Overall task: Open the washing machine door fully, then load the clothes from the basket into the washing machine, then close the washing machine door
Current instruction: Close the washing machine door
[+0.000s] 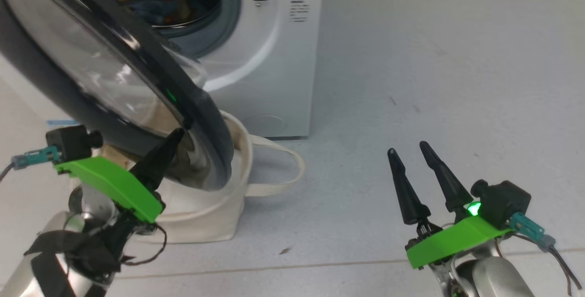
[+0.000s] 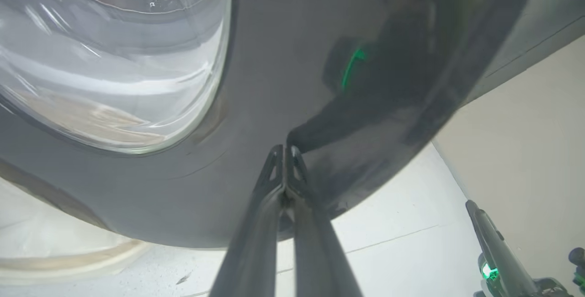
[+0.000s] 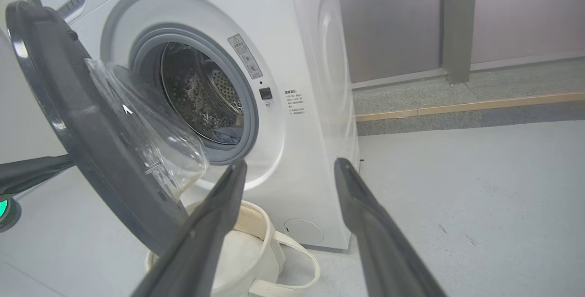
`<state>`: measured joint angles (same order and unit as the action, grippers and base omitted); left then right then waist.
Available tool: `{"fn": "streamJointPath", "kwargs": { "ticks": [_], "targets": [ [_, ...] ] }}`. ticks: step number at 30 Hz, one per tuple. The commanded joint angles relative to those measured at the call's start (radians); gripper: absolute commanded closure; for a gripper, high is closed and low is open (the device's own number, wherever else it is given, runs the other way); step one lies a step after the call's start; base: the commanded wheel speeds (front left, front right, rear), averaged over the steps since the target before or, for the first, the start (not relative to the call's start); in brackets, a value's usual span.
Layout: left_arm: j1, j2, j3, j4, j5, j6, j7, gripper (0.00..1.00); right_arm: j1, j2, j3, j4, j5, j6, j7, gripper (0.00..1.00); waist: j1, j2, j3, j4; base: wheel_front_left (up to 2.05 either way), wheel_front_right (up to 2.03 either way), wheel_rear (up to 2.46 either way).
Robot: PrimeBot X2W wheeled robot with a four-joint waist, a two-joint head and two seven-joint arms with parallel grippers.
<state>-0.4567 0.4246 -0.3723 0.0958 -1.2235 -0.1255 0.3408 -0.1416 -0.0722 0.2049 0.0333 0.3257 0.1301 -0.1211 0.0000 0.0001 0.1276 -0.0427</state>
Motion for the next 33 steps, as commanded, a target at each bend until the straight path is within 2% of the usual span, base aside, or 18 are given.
{"fn": "streamJointPath", "kwargs": {
  "ticks": [1,7,11,17,23,24,25,26,29,33],
  "targets": [
    [-0.065,0.034,0.036,-0.028,0.024,-0.005,-0.028,1.00,-0.040,0.011,0.025,-0.027,-0.003,0.001,-0.014,0.00,0.0000,-0.0001,0.013,-0.037,0.00,0.00,0.00],
    [-0.129,0.031,-0.015,0.035,0.082,-0.005,-0.137,1.00,-0.051,0.016,0.040,-0.010,0.000,0.001,-0.031,0.00,0.0000,-0.0001,0.018,-0.095,0.00,0.00,0.00],
    [-0.170,0.040,-0.052,0.089,0.103,-0.005,-0.198,1.00,-0.052,0.017,0.042,-0.001,0.001,0.001,-0.038,0.00,0.0000,-0.0001,0.016,-0.110,0.00,0.00,0.00],
    [-0.214,0.049,-0.110,0.163,0.101,-0.005,-0.277,1.00,-0.053,0.018,0.047,0.012,0.003,0.001,-0.041,0.00,0.0000,-0.0001,0.001,-0.104,0.00,0.00,0.00],
    [-0.238,0.076,-0.167,0.227,0.114,-0.005,-0.344,1.00,-0.050,0.012,0.041,0.023,0.009,0.001,-0.040,0.00,0.0000,-0.0001,-0.025,-0.069,0.00,0.00,0.00],
    [-0.240,0.085,-0.175,0.235,0.118,-0.005,-0.351,0.88,-0.049,0.010,0.038,0.023,0.010,0.001,-0.039,0.00,0.0000,-0.0001,-0.029,-0.061,0.00,0.00,0.00],
    [-0.242,0.096,-0.184,0.243,0.130,-0.005,-0.362,0.21,-0.048,0.008,0.037,0.024,0.011,0.001,-0.038,0.00,0.0000,-0.0001,-0.034,-0.054,0.00,0.00,0.00],
    [-0.244,0.108,-0.188,0.254,0.146,-0.005,-0.380,0.00,-0.046,0.006,0.035,0.025,0.012,0.001,-0.037,0.00,0.0000,-0.0001,-0.041,-0.047,0.00,0.00,0.00],
    [-0.239,0.141,-0.195,0.286,0.206,-0.003,-0.438,0.00,-0.041,-0.001,0.030,0.024,0.017,0.001,-0.035,0.00,0.0000,-0.0001,-0.058,-0.028,0.00,0.00,0.00],
    [-0.211,0.194,-0.193,0.299,0.285,0.038,-0.514,0.00,-0.029,-0.008,0.022,0.024,0.025,0.001,-0.033,0.00,0.0000,-0.0001,-0.078,-0.004,0.00,0.00,0.00]
  ]
}}
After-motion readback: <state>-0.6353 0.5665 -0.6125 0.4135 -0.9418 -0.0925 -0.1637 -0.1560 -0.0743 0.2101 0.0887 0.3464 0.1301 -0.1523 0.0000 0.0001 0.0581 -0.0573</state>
